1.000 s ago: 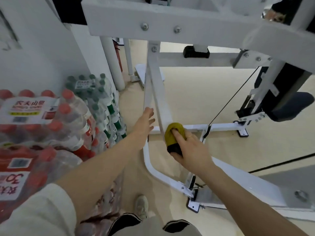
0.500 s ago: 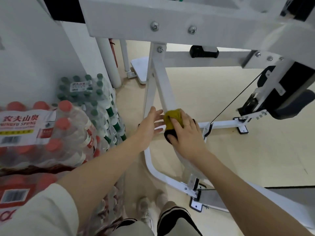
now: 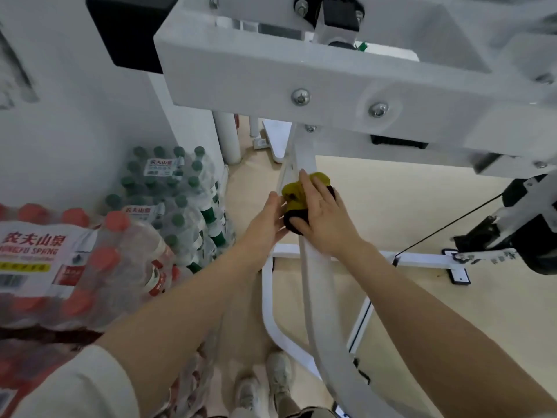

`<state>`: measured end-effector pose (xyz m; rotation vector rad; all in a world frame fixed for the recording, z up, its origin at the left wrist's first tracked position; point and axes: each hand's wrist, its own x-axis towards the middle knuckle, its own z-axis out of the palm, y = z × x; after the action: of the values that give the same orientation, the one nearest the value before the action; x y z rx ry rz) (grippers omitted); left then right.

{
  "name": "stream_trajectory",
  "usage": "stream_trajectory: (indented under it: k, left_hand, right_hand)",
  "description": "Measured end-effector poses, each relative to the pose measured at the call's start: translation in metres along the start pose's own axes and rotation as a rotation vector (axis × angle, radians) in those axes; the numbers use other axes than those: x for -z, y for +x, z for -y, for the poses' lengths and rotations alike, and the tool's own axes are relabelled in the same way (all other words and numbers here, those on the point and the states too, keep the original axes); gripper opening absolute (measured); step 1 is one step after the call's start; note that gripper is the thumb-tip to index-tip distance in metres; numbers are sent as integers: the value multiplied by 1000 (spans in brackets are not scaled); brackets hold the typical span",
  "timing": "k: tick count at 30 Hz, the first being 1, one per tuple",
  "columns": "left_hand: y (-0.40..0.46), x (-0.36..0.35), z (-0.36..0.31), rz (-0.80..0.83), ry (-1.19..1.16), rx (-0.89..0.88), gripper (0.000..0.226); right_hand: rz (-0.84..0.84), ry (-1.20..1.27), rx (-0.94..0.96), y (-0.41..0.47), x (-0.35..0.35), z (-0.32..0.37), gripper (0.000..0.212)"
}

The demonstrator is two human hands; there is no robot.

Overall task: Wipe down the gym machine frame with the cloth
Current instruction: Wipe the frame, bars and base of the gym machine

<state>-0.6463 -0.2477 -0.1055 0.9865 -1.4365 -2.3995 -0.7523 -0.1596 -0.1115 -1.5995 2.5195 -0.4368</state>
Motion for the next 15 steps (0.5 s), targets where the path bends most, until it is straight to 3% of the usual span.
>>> stream_trajectory:
  k: [2,5,10,12,15]
  left_hand:
    - [7,-1,3,22,-7,32,47]
    - [15,-3,5,-14,32,39,43]
    - [19,0,-3,-17,52,94,58]
    - [17,2,-3,-13,41,92,59]
    - [12,4,1,-23,-14,71,54]
  right_hand:
    - [12,-64,82,-9,-3,-4,75]
    - [92,-24,58,21,0,-20,68]
    - [112,-120,39,99,2,-34,57]
    - [42,-52,129,93,2,-37,55]
    - [-91,-46,417,54,-2,-45,39]
